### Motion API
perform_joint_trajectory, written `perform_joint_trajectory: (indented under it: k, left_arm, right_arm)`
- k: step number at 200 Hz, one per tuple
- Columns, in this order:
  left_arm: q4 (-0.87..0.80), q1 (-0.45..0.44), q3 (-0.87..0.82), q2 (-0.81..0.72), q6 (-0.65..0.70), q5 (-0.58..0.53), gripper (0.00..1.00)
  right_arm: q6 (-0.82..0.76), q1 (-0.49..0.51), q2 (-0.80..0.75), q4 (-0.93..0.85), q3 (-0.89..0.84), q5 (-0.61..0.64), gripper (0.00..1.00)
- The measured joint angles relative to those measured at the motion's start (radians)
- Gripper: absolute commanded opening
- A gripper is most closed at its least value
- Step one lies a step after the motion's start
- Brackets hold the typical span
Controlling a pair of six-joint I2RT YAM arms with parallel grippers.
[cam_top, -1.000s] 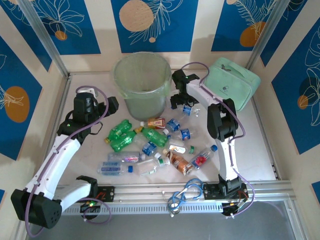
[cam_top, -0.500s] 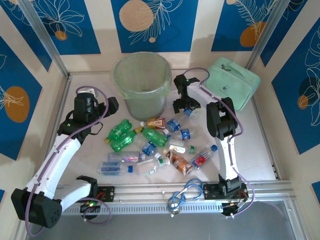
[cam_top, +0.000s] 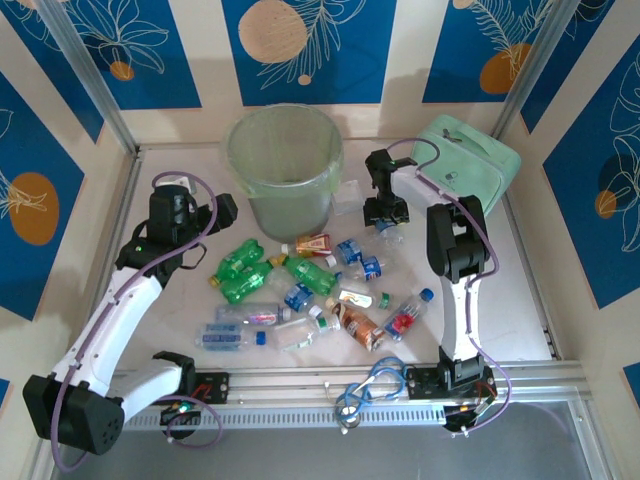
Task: Put the plastic bottles in the bin
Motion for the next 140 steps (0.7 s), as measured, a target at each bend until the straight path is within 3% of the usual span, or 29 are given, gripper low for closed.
perform_joint_trajectory:
  k: [43, 87, 108, 140]
  left_arm:
    - [0.007, 0.000, 0.002, 0.001, -0.002, 0.007, 0.95]
    - [0.041, 0.000, 0.007, 0.010, -0.024, 0.060, 0.94]
    - [0.105, -0.001, 0.008, 0.016, -0.036, 0.166, 0.91]
    - [0.267, -0.045, 0.020, 0.024, -0.070, 0.382, 0.95]
  right_arm:
    - [0.004, 0.001, -0.069, 0.018, -0.034, -0.007, 0.53]
    - [0.008, 0.026, -0.159, 0.026, -0.055, -0.007, 0.52]
    - [0.013, 0.034, -0.233, 0.023, -0.070, -0.032, 0.52]
    - [0.051, 0.036, -0.404, 0.033, -0.090, -0.113, 0.52]
